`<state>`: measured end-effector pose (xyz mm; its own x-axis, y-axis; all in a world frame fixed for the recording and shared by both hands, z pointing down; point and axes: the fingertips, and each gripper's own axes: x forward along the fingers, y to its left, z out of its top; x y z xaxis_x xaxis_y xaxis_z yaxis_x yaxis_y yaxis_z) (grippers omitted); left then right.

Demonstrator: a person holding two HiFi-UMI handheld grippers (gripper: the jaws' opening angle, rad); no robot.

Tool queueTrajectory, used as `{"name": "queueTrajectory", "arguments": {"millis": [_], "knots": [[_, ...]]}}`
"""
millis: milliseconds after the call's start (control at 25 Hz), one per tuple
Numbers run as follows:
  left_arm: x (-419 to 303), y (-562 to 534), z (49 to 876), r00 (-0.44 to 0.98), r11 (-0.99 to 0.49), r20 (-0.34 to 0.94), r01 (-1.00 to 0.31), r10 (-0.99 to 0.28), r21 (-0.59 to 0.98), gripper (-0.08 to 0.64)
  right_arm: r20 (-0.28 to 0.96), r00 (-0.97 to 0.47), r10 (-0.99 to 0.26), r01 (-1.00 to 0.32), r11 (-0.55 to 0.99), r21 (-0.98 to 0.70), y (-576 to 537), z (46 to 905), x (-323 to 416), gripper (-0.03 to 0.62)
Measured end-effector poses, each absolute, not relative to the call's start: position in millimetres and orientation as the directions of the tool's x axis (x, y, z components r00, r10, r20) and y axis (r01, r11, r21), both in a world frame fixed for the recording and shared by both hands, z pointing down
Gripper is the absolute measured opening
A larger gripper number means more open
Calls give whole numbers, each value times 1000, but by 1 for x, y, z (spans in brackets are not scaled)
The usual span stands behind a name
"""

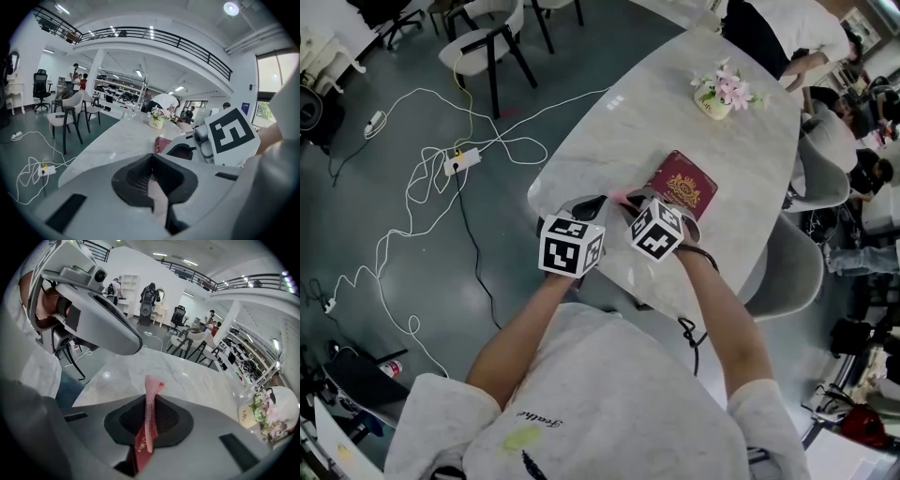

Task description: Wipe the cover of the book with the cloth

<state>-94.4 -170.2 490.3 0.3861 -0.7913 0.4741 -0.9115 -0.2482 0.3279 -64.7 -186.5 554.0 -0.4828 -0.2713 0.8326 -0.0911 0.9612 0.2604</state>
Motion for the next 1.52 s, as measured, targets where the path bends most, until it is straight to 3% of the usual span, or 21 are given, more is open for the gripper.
{"name": "queueTrajectory", "arguments": {"millis": [560, 920, 1520], "knots": [[-81, -138, 476, 351, -237, 465, -928, -813, 286, 8, 720, -618, -316, -195, 949, 249, -155, 505, -66, 20], [-36, -144, 445, 400, -324, 419, -914, -815, 244, 8, 561, -694, -451, -422, 887, 190, -161, 447, -12, 19], [72, -159, 401, 538, -508, 349, -842, -767, 181, 8, 305, -611, -731, -739, 664, 112, -167, 364, 123, 19]]}}
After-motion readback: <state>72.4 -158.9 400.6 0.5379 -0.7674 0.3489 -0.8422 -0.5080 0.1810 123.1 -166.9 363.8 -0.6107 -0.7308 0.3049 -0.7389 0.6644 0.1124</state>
